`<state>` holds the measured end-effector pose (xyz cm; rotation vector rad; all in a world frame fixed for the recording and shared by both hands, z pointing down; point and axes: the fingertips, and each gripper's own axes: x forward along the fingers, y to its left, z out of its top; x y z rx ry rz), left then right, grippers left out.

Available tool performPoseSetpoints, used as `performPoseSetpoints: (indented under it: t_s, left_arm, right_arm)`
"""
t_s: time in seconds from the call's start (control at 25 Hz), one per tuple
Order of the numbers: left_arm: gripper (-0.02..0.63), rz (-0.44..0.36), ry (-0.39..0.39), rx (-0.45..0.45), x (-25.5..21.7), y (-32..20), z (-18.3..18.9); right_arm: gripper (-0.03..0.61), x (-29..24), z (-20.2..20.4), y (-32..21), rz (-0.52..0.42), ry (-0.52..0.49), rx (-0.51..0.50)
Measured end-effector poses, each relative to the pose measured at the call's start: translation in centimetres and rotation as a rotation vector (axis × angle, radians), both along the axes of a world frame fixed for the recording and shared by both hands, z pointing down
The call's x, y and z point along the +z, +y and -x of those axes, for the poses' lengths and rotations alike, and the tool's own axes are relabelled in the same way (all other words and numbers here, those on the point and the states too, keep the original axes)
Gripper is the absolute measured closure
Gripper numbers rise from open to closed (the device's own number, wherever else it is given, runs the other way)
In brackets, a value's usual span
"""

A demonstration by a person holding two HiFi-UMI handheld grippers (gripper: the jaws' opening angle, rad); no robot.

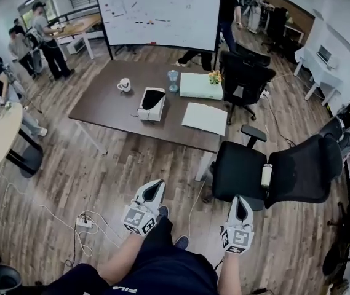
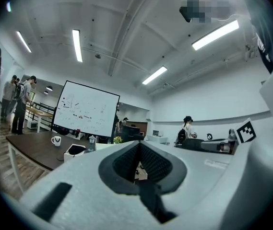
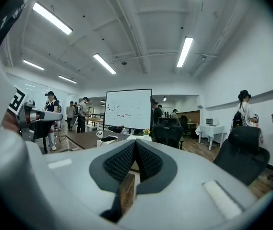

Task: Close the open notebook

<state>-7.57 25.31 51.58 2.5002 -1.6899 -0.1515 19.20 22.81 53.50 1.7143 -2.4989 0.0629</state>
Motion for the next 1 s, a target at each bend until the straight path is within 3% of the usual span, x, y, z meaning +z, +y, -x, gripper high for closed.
performPoseSetpoints:
  t_s: [0.68, 1.0]
  left_arm:
    - [0.626, -0.040, -0.017, -0.025, -0.2, -6.3, 1.4]
    - [0.627, -0.020, -0.005, -0.029, 0.3, -9.1, 2.9]
  right_arm:
    - [0.568, 0.7, 1.5, -6.8, -0.010, -0.039, -0.001]
    - [0.568, 0.7, 2.5, -9.9, 0.005, -0.035, 0.022]
